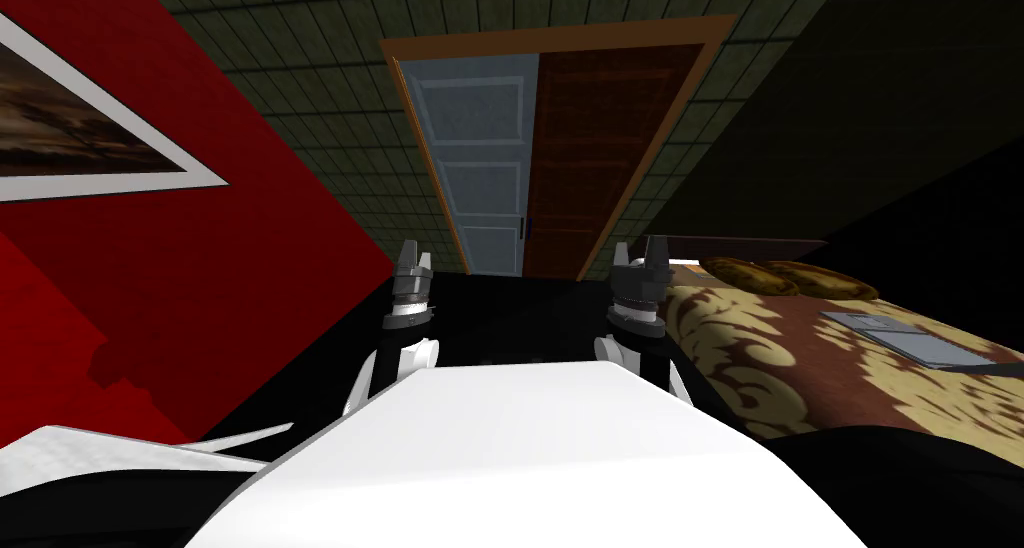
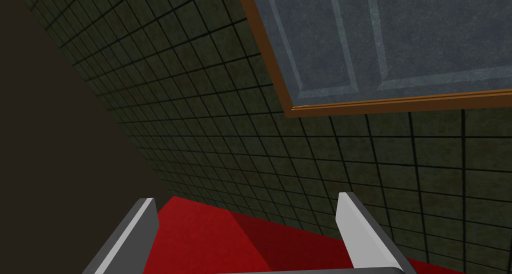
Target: Pull the door open
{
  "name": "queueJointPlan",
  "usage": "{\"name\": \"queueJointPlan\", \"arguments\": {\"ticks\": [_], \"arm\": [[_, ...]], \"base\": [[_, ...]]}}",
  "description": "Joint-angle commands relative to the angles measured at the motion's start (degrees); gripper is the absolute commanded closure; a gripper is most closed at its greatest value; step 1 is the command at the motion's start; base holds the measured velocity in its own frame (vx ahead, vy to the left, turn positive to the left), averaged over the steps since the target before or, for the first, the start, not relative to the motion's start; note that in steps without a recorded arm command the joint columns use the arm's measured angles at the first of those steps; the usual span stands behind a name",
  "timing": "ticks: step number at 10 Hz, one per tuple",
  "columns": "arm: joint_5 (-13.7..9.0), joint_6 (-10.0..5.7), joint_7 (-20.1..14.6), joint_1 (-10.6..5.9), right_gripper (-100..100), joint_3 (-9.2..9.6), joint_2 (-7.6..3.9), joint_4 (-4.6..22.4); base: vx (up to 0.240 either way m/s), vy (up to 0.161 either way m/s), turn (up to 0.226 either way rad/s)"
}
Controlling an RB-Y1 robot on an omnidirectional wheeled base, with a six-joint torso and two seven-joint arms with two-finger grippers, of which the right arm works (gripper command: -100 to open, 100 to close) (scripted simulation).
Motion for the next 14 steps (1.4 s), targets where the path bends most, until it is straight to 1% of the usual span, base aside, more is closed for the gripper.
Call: {"name": "queueJointPlan", "arguments": {"ticks": [1,4,7,8,10,11,14], "arm": [[-0.93,-0.29,-1.72,-0.35,-100,0.29,-0.55,1.79],[-2.64,-0.82,-4.89,-1.00,-100,0.83,-1.43,5.08],[-3.77,-1.18,-7.00,-1.43,-100,1.19,-1.96,7.27],[-4.58,-1.43,-8.49,-1.74,-100,1.44,-2.33,8.82],[-5.53,-1.73,-10.26,-2.11,-100,1.74,-2.74,10.65],[-6.48,-2.03,-12.02,-2.48,-100,2.04,-3.15,12.48],[-8.05,-2.52,-14.94,-3.09,-100,2.53,-3.78,15.50]], "base": [[0.080,-0.069,0.060],[0.116,0.026,0.020],[0.092,0.020,0.021],[0.095,0.008,0.036],[0.083,-0.003,0.025],[0.154,0.017,0.046],[0.110,0.005,0.026]]}}
